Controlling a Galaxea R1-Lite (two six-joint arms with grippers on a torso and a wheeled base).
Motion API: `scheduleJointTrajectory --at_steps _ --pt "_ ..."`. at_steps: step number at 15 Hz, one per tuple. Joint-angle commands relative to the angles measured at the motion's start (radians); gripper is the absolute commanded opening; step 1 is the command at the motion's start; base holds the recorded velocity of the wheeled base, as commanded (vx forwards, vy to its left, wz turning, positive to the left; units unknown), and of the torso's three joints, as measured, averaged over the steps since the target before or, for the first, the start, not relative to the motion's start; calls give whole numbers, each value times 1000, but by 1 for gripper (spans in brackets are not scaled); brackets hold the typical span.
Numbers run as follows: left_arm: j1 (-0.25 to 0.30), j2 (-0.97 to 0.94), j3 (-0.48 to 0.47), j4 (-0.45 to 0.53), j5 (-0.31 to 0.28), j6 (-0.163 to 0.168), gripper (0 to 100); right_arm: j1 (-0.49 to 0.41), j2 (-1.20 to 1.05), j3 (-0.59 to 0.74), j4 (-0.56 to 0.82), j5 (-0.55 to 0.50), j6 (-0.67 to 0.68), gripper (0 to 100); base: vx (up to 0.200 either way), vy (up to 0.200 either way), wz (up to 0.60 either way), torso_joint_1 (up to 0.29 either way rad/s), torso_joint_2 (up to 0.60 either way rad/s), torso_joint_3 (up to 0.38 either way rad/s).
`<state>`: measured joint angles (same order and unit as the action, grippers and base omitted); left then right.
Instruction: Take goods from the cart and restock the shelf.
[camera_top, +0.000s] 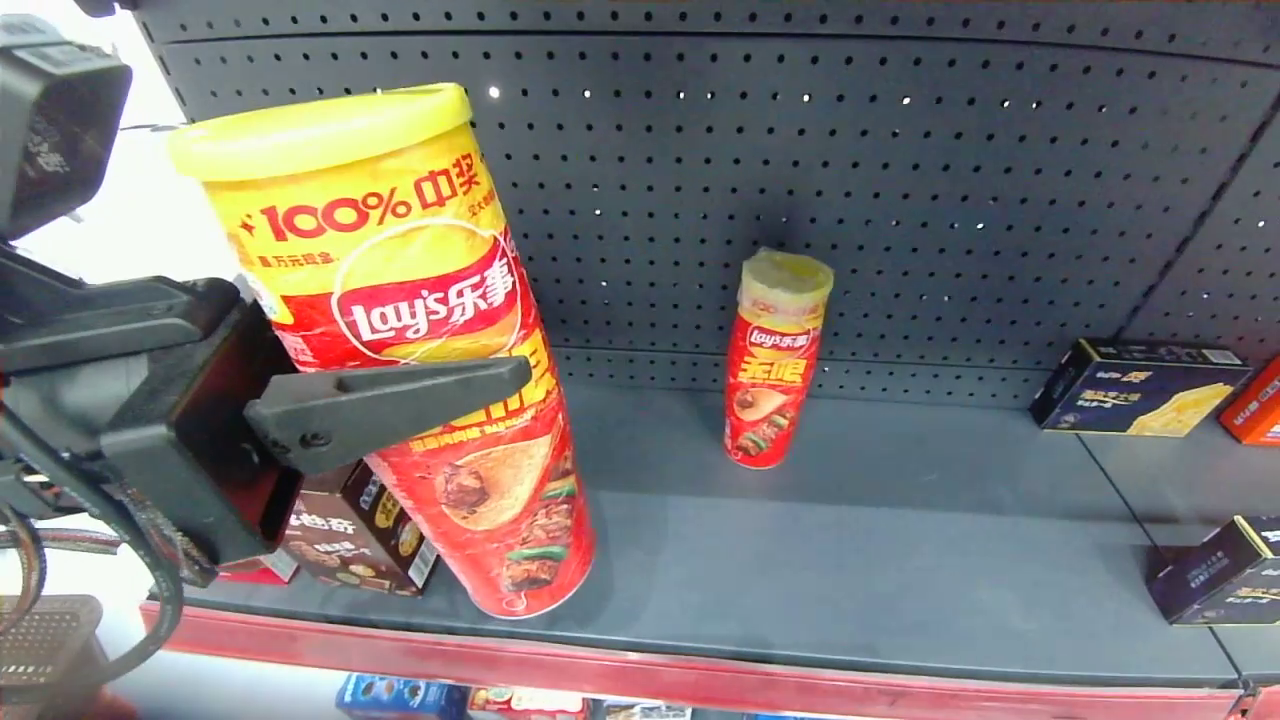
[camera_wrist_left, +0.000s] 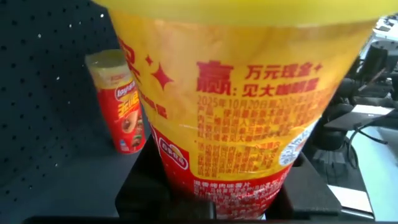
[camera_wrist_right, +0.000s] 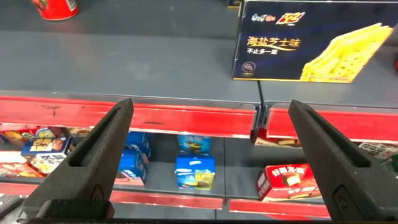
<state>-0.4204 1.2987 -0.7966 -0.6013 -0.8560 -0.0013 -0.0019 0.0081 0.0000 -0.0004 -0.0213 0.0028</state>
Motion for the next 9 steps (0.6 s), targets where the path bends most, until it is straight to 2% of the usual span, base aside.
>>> scheduleJointTrajectory --at_steps 1,3,9 --pt "0 -1 0 0 0 0 0 2 0 0 0 0 -1 100 0 0 -600 2 -2 -2" --pt "0 -1 0 0 2 0 0 0 0 0 0 0 0 100 0 0 -600 -7 0 2" --pt "2 -1 0 0 3 0 0 0 0 0 0 0 0 100 0 0 0 0 0 0"
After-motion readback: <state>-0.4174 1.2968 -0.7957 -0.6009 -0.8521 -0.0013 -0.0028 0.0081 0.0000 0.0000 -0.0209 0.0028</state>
